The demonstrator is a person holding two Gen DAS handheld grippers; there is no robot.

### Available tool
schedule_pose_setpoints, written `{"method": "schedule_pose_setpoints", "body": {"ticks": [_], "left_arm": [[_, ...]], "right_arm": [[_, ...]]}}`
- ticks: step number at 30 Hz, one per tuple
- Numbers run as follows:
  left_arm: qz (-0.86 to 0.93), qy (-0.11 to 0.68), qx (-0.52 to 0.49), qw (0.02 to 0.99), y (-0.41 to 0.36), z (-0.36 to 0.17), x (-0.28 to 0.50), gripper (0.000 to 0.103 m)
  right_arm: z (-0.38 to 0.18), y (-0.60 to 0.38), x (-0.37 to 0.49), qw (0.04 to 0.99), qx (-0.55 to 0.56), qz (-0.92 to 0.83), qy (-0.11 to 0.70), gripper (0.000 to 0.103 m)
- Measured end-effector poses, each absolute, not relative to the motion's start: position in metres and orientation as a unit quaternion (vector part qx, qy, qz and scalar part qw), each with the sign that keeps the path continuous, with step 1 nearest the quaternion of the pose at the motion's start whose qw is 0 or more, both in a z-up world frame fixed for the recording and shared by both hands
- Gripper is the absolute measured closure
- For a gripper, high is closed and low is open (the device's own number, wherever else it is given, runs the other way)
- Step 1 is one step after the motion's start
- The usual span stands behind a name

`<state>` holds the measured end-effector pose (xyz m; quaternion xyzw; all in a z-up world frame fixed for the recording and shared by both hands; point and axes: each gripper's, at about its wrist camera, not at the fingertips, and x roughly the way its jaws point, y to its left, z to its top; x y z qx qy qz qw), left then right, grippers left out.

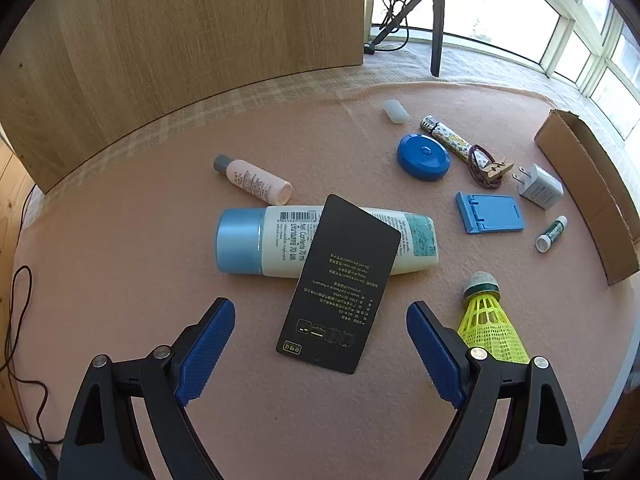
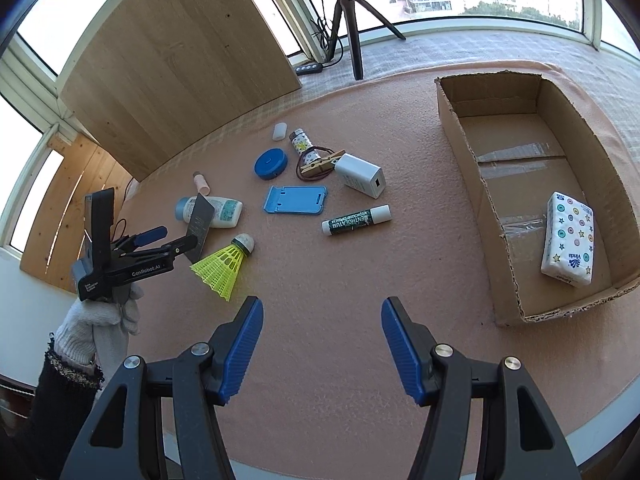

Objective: Organize objects
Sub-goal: 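Reach the left tool to the black card and close on it, then lift the black card with the left gripper and carry it over the box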

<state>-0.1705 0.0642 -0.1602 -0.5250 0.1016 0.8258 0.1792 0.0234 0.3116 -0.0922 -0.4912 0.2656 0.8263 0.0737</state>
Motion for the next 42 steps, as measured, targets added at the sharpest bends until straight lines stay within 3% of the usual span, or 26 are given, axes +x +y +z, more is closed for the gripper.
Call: {"method": "schedule_pose_setpoints", "body": {"ticks": [6, 14, 26, 42], "left_arm": [[0.817, 0.110, -0.535, 0.183, 0.071, -0.170, -0.176, 0.014], [0.809, 0.110, -0.551, 0.175, 0.074, -0.182, -0.180, 0.022], [0.807, 0.105, -0.554, 0.175, 0.073, -0.186, -0.183, 0.047], [0.824, 0.092, -0.532, 0.172, 0.074, -0.160, -0.176, 0.047]], "right_arm": [[-0.096, 0.317, 0.025, 0.080, -0.492, 0.821, 0.276, 0.045], [-0.097, 0.316, 0.024, 0.082, -0.493, 0.821, 0.276, 0.045], [-0.101, 0.319, 0.023, 0.085, -0.501, 0.817, 0.273, 0.045], [-0.102, 0.321, 0.025, 0.086, -0.501, 0.819, 0.266, 0.045]]}}
